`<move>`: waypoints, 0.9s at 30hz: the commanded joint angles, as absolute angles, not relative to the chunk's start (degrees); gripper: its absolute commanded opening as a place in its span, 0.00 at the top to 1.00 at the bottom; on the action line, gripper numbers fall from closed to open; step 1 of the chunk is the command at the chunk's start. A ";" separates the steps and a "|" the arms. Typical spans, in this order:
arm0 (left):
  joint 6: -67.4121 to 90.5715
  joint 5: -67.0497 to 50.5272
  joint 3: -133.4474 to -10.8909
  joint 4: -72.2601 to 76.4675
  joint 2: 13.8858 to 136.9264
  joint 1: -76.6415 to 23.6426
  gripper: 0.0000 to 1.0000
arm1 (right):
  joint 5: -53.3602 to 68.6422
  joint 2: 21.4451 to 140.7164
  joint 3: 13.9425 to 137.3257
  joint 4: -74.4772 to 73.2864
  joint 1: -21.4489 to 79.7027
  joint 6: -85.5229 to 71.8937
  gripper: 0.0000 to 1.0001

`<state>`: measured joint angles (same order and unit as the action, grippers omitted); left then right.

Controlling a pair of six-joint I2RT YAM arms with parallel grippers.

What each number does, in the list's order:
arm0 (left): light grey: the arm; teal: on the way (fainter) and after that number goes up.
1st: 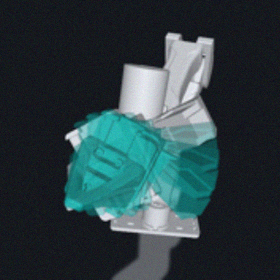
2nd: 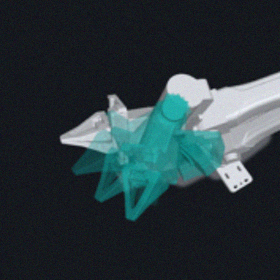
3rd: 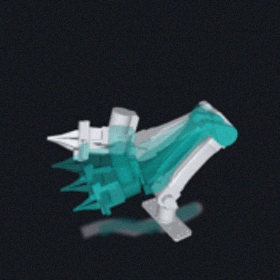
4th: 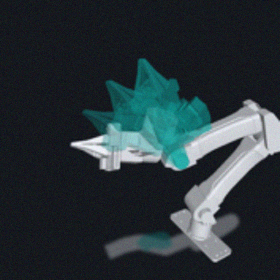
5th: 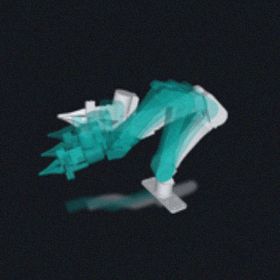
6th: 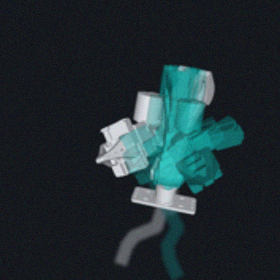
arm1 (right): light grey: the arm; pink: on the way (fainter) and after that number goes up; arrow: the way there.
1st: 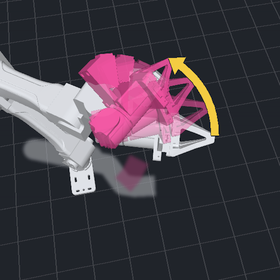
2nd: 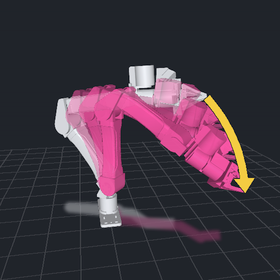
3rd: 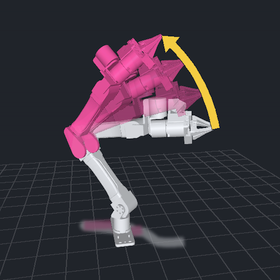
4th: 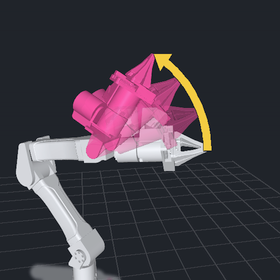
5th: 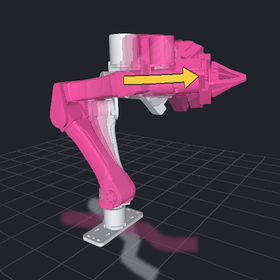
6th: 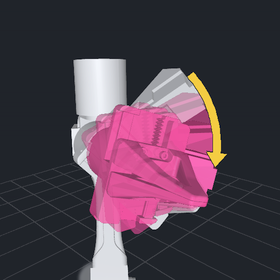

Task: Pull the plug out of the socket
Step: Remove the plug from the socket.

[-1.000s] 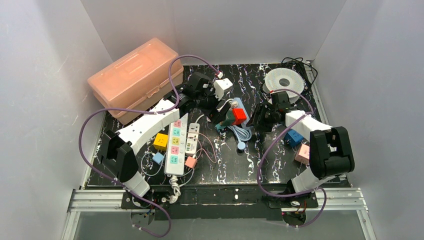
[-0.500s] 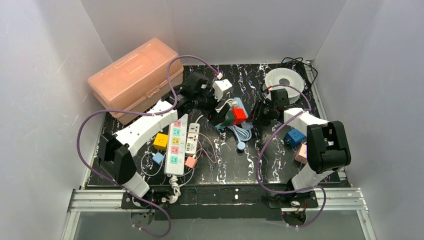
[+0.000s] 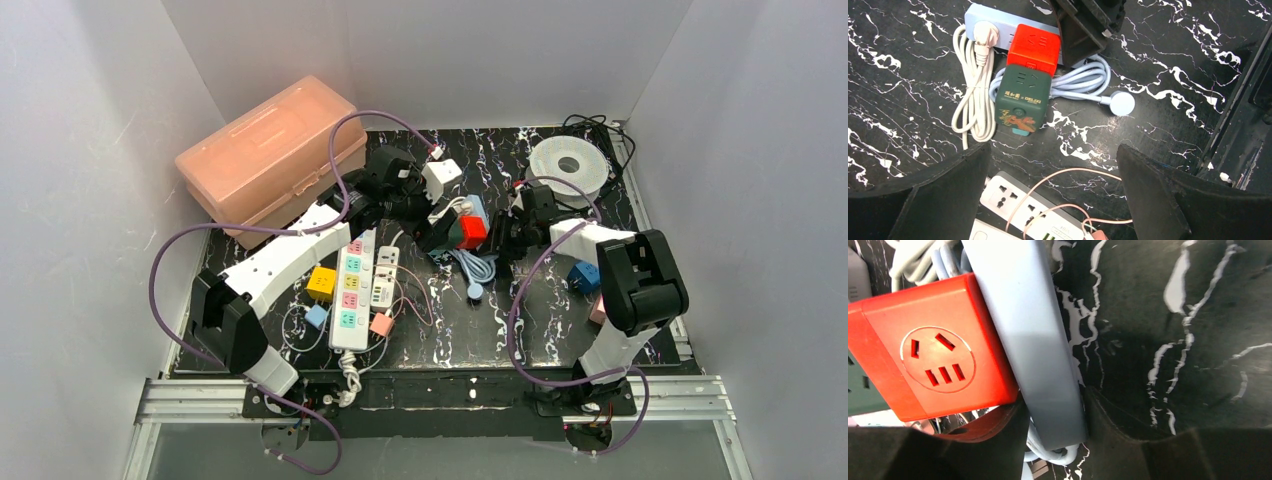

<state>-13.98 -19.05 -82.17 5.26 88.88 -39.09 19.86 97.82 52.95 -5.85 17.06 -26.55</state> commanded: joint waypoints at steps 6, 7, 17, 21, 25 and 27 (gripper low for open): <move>-15.46 -24.55 -81.56 4.21 90.99 -38.97 0.02 | 22.30 93.42 44.73 10.50 19.95 -32.20 0.78; -16.26 -25.17 -81.95 4.13 92.06 -39.01 0.02 | 22.37 92.30 43.60 12.19 19.95 -33.11 0.84; -23.01 -38.80 -92.71 -2.35 104.34 -39.09 0.02 | 29.08 86.47 35.76 26.70 20.33 -41.22 0.99; -27.96 -42.05 -90.68 1.09 104.62 -39.72 0.02 | 29.58 86.26 35.37 27.91 21.16 -41.41 0.99; -30.58 -42.76 -88.90 3.41 104.40 -39.99 0.02 | 28.10 85.99 35.01 27.10 22.10 -39.73 0.99; -33.39 -44.55 -89.12 2.18 104.99 -39.99 0.02 | 27.00 85.85 35.14 26.01 22.67 -38.52 0.99</move>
<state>-27.51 -38.17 -89.82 5.06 106.39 -39.64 24.12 89.41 34.22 18.13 21.04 -40.12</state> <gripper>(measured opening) 0.981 0.403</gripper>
